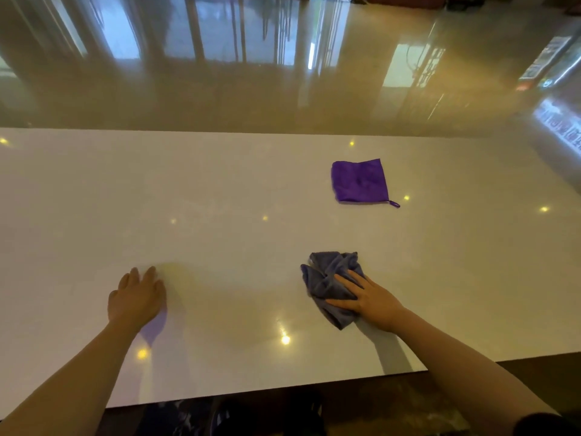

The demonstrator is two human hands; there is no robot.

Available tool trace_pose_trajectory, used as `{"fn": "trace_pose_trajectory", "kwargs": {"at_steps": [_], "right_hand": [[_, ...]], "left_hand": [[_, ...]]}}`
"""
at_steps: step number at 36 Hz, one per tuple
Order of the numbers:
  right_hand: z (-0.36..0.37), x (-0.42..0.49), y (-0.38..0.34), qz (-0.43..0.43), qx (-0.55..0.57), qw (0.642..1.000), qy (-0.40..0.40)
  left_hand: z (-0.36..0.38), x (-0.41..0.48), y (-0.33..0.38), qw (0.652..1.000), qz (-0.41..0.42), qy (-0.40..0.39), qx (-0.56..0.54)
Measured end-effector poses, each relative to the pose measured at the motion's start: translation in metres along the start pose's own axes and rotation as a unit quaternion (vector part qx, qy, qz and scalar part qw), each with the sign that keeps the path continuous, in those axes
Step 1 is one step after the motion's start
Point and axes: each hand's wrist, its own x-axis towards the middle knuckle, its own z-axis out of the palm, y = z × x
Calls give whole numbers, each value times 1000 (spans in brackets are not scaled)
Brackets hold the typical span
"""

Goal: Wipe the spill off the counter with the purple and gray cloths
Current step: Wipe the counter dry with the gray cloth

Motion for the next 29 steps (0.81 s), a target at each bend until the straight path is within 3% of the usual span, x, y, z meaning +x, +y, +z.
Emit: {"fn": "trace_pose_trajectory", "kwargs": {"at_steps": [5, 8, 14, 23, 29], "right_hand": [[6, -15, 49, 88, 67, 992, -53], [10, -16, 72, 170, 163, 966, -109], [7, -8, 78, 189, 266, 935, -141], [10, -14, 66, 188, 232, 949, -102], [16, -11, 39, 260, 329, 908, -13]], "left_hand": [[15, -9, 48, 1000, 29, 2, 1], [23, -15, 73, 999, 47, 21, 4], [36, -26, 115, 998, 58, 24, 14], [41, -30, 155, 997, 71, 10, 18], [44, -20, 176, 994, 109, -4, 24]]}}
